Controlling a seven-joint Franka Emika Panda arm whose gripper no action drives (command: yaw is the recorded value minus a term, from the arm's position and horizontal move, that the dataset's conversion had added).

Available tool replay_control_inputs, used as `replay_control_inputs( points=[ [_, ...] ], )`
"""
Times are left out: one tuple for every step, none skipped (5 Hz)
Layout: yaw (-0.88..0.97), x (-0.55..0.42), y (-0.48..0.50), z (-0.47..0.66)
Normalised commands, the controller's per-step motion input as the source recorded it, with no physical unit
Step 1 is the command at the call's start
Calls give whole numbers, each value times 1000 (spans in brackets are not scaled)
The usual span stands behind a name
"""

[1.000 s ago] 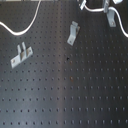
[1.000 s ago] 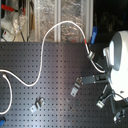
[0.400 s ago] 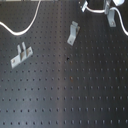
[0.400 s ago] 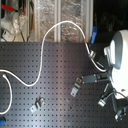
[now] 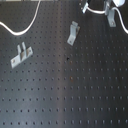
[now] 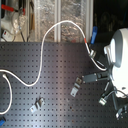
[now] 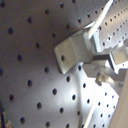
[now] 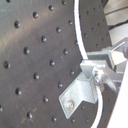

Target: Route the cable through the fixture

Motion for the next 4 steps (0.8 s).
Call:
replay_control_inputs(
  points=[
    [0,70,120,131],
    [0,-14,369,112],
    [0,12,514,100],
    [0,-2,427,123]
  ],
)
